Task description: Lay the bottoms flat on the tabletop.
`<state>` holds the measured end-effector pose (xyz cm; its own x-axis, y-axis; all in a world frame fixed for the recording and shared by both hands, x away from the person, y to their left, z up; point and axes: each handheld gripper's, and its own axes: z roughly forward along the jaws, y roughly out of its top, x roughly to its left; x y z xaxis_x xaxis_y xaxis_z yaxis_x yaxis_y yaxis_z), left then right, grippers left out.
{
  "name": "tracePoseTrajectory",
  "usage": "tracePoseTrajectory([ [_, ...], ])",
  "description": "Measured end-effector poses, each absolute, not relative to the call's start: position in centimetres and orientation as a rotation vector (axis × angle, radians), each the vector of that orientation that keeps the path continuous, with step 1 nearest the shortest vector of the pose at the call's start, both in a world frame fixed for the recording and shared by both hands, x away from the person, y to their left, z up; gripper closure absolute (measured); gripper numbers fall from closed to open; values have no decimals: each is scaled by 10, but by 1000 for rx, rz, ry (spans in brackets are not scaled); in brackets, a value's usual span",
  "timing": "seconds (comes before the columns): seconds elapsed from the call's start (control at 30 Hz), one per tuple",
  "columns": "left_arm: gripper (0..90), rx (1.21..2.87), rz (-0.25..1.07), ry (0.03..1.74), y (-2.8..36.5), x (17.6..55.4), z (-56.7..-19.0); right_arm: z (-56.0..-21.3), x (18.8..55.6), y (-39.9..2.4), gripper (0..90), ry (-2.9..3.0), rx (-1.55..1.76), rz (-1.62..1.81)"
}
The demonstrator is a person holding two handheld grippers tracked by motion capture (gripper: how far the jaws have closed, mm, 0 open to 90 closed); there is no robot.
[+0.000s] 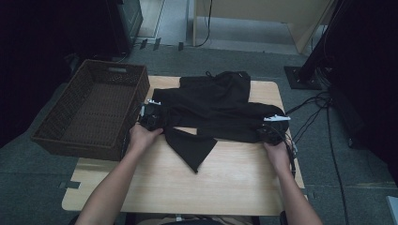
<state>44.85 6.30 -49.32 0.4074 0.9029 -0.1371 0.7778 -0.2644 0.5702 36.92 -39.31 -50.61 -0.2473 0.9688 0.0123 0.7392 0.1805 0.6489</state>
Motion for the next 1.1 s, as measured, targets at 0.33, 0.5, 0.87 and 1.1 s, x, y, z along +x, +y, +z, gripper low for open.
tracePoseTrajectory([
  [0.33,593,2160,265,1172,17,444,-487,-500,387,-365,549,2008,1578,887],
  [0.5,616,2152,264,1168,2,452,-498,-514,409,-349,558,1990,1562,869],
  [0.87,704,2142,379,1230,-9,501,-500,-513,485,-323,577,1976,1558,844],
  [1.1,617,2171,374,1198,-7,502,-500,-512,502,-303,649,1952,1557,793],
])
